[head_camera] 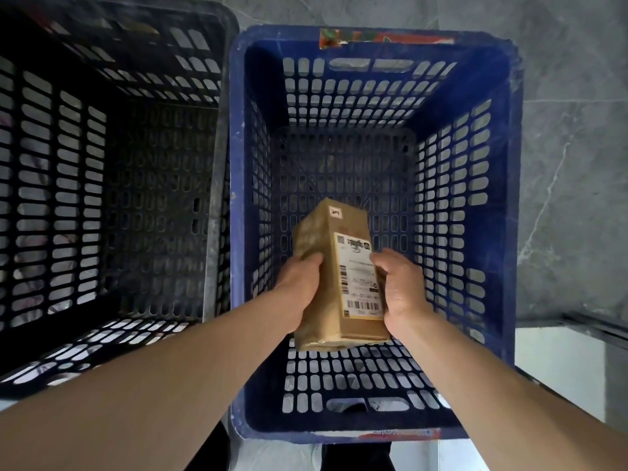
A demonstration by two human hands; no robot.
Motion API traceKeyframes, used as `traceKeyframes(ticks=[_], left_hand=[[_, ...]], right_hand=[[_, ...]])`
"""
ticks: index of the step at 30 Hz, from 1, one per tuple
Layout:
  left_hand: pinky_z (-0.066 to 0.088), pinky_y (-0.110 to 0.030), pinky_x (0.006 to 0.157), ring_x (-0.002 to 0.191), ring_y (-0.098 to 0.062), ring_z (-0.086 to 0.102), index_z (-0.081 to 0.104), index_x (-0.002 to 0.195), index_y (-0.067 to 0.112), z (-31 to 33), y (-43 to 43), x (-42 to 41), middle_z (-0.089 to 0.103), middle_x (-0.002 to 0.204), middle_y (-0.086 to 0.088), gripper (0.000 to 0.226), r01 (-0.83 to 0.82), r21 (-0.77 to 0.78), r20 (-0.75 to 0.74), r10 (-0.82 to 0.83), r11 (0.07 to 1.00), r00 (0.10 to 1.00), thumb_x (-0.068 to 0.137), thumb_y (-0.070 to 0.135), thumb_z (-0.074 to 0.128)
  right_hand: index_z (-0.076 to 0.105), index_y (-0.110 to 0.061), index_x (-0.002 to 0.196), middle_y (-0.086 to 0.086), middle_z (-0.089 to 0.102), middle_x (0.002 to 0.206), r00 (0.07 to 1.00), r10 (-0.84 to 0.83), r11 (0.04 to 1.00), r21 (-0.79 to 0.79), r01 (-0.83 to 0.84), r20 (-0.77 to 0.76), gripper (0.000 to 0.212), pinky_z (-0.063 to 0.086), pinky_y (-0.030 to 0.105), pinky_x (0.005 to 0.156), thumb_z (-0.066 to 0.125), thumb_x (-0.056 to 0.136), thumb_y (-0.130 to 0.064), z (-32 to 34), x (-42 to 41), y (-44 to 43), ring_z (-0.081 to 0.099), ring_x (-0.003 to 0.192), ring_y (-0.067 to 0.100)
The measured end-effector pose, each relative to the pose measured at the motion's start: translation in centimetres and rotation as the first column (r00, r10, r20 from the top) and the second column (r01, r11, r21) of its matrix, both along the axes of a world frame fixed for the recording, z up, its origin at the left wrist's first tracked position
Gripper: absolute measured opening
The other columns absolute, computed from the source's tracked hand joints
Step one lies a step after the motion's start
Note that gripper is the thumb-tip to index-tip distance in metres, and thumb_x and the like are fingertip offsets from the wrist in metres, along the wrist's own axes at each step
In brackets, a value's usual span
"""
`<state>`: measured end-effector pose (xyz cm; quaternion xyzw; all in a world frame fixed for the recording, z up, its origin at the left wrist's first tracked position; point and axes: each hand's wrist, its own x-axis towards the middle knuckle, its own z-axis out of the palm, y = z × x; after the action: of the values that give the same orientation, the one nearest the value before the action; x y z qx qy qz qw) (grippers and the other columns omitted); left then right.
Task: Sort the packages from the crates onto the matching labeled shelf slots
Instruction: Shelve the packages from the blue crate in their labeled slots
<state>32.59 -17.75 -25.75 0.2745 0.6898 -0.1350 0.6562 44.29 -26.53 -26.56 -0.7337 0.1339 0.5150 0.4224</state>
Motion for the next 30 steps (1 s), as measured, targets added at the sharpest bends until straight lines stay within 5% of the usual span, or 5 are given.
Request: traceKeyframes(ticks=[6, 9, 15, 21, 30], left_hand=[[0.050, -0.031, 0.061, 0.082, -0.018, 0.069, 0.069, 0.118, 0.021, 0.4, -0.1, 0.6, 0.075, 0.103, -0.004, 0.055, -0.087, -0.088, 0.112, 0.096, 0.992, 0.989, 0.106, 0.056, 0.029], [0.046, -0.028, 0.051, 0.069, -0.015, 0.067, 0.071, 0.099, 0.023, 0.5, 0.2, 1.0, 0.073, 0.083, -0.001, 0.059, -0.116, -0.077, 0.118, 0.124, 0.990, 0.985, 0.105, 0.059, 0.025], [0.040, -0.033, 0.054, 0.066, -0.014, 0.058, 0.058, 0.075, 0.029, 0.3, 0.1, 1.1, 0.062, 0.069, 0.004, 0.054, -0.119, -0.081, 0.101, 0.127, 0.990, 0.987, 0.105, 0.060, 0.024], [0.046, -0.031, 0.056, 0.061, -0.011, 0.063, 0.065, 0.081, 0.032, 0.2, 0.4, 1.3, 0.069, 0.063, 0.006, 0.063, -0.116, -0.116, 0.163, 0.134, 0.986, 0.978, 0.101, 0.068, 0.017], [0.046, -0.033, 0.062, 0.071, -0.016, 0.062, 0.064, 0.080, 0.031, 5.1, 2.1, 0.7, 0.068, 0.075, 0.003, 0.065, -0.148, -0.105, 0.200, 0.167, 0.983, 0.965, 0.100, 0.070, 0.015]], right_hand=[[0.074, -0.017, 0.069, 0.021, 0.075, 0.100, 0.999, 0.005, 1.000, 0.012, -0.006, 0.054, 0.025, 0.048, 0.049, 0.080, 0.067, 0.063, -0.040, 0.4, -1.3, 0.9, 0.063, 0.086, 0.036], [0.073, -0.015, 0.076, 0.018, 0.076, 0.106, 0.999, -0.004, 1.000, 0.002, 0.004, 0.033, 0.029, 0.048, 0.043, 0.079, 0.060, 0.069, -0.041, 0.6, -1.4, 1.0, 0.066, 0.083, 0.021], [0.072, -0.016, 0.099, 0.005, 0.078, 0.097, 0.999, 0.001, 1.000, -0.020, -0.002, -0.051, 0.042, 0.047, 0.032, 0.070, 0.044, 0.105, -0.047, -1.6, -1.3, -0.6, 0.070, 0.060, 0.001], [0.069, -0.030, 0.097, -0.014, 0.075, 0.065, 0.989, 0.002, 0.999, -0.043, -0.009, -0.148, 0.053, 0.047, 0.026, 0.056, 0.026, 0.107, -0.060, -1.1, -1.6, -0.1, 0.070, 0.053, 0.000], [0.068, -0.030, 0.095, -0.016, 0.074, 0.063, 0.991, -0.022, 1.000, -0.013, 0.020, -0.133, 0.054, 0.046, 0.027, 0.057, 0.024, 0.108, -0.060, 3.7, -1.7, 1.6, 0.069, 0.053, -0.002]])
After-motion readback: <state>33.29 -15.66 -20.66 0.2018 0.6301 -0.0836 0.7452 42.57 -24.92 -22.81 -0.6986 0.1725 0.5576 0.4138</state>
